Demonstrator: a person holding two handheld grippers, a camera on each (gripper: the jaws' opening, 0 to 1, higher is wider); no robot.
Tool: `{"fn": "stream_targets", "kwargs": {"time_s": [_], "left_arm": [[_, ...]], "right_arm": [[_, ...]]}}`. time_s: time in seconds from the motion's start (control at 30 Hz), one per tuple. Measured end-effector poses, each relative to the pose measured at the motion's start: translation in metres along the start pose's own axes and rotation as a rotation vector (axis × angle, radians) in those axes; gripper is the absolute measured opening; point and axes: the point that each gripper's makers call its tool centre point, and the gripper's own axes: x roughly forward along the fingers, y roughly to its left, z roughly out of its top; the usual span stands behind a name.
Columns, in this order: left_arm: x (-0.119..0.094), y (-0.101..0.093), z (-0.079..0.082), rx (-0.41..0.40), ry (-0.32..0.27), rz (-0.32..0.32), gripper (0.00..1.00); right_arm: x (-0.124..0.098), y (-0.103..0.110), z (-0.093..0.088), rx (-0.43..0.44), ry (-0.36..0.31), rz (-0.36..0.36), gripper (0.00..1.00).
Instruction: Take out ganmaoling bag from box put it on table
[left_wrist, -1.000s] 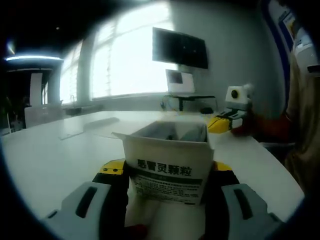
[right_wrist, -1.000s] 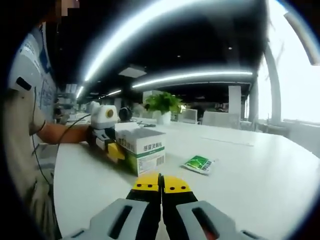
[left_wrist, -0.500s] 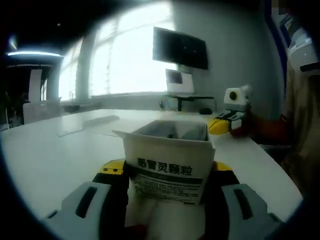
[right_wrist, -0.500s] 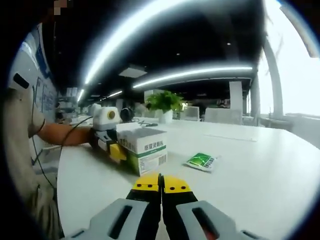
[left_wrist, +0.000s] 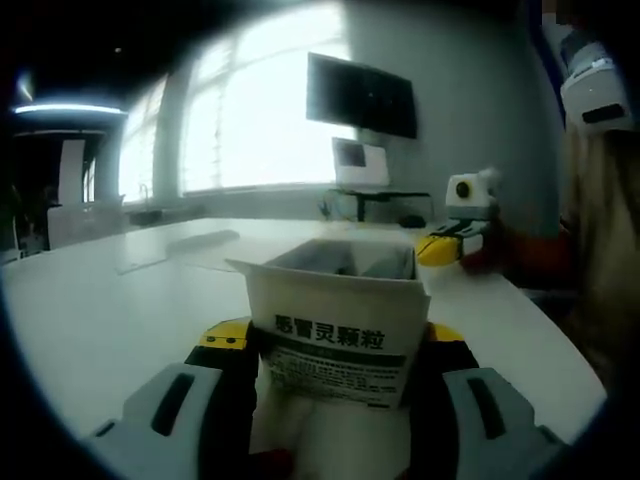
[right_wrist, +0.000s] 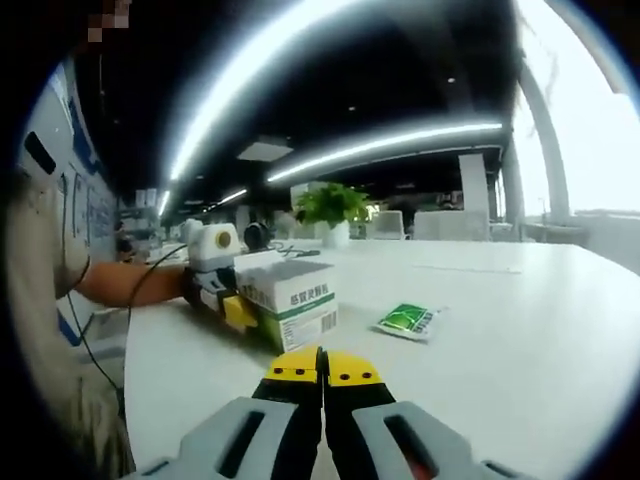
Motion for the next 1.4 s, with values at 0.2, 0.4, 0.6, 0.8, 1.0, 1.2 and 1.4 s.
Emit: {"fn": "stream_targets", "kwargs": {"time_s": [0.2,0.4,0.6,0.8,1.0,1.2,1.4], "left_arm": [[-0.001,-0.002,0.0,0.013,0.0,0.001,0.51],[0.003,-0.009,0.002,0.024,0.002,-0.002,0.51],[0.005,-0.01,0.002,0.024,0.008,-0.002,0.51],[0.004,-0.006,0.0,0.021,0.012,-0.002,0.51],[0.001,-0.001,-0.001,0.025,0.012,0.0,0.51],[0.0,0.004,-0.003,0.025,0.013,0.001,0.51],[0.0,0.006,-0.004,0.027,0.013,0.001,0.51]], "right_arm": [[0.001,0.007,-0.001,-0.039,0.005,0.021,0.0],[0.002,0.005,-0.001,-0.043,0.01,0.016,0.0],[0.001,0.005,0.002,-0.053,-0.004,0.002,0.0],[-0.001,0.004,0.019,-0.116,-0.054,-0.038,0.0],[0.001,0.007,0.044,-0.234,-0.024,-0.05,0.0],[0.012,0.017,0.065,-0.313,0.044,-0.022,0.0],[0.03,0.035,0.073,-0.394,0.123,0.055,0.0]]}}
